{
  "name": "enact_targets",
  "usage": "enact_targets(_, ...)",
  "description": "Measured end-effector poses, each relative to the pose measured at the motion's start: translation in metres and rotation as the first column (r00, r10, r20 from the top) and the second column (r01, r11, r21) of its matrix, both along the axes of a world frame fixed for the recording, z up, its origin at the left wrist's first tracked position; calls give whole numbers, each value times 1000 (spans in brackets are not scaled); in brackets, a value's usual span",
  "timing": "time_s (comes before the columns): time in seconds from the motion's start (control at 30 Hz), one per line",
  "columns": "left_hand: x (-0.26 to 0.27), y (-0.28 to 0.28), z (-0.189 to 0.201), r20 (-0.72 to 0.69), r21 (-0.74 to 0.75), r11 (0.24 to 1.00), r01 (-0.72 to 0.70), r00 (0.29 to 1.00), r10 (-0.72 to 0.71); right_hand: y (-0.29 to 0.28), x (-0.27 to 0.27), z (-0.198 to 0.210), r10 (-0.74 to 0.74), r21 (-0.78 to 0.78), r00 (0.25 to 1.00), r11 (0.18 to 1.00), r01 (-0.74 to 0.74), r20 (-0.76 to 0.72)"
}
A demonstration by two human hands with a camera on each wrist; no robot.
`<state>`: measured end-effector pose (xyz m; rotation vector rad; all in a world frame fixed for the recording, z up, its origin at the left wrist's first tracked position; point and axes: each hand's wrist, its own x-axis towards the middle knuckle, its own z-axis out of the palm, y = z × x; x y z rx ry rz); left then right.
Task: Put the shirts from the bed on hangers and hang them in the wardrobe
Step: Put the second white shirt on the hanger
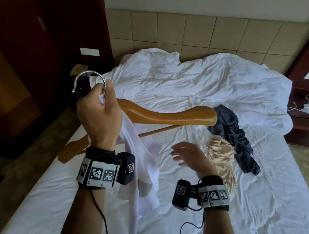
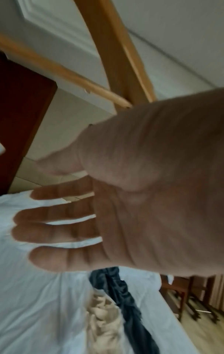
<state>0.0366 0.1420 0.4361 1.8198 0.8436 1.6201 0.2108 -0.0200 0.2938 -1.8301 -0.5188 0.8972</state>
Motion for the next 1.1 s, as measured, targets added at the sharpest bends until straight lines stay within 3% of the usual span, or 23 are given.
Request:
enact_targets(0.1,3,-4,-1,69,-18,999,48,997,-46,15,-23,14,123,108,992,987,-122,-2)
enact_targets(0.23,3,-13,3,97,0,997,74,993,-73,33,-39,10,97,164,993,981,-106,63)
enact_targets(0.37,0,-12,2,112,10,998,64,992,-65,42,-43,-2,41,51,987,997,-50,157)
enact_targets(0.5,-4,-2,1,137,-18,999,51,989,-48,38,-41,-6,53,35,988,998,-59,145)
enact_targets(0.63,-10,6,-1,140,-44,998,48,989,-41,26,-32,2,-49,217,988,973,79,-144)
enact_targets(0.83,-19,17,-5,97,-66,995,73,993,-66,7,-7,19,-40,433,839,842,320,-543)
enact_targets(0.93,-22,22,-5,52,-66,993,100,994,-97,-6,6,30,19,503,767,765,402,-642)
enact_targets(1.1,-23,31,-10,41,-99,986,133,991,-129,-33,19,46,64,558,732,693,457,-679)
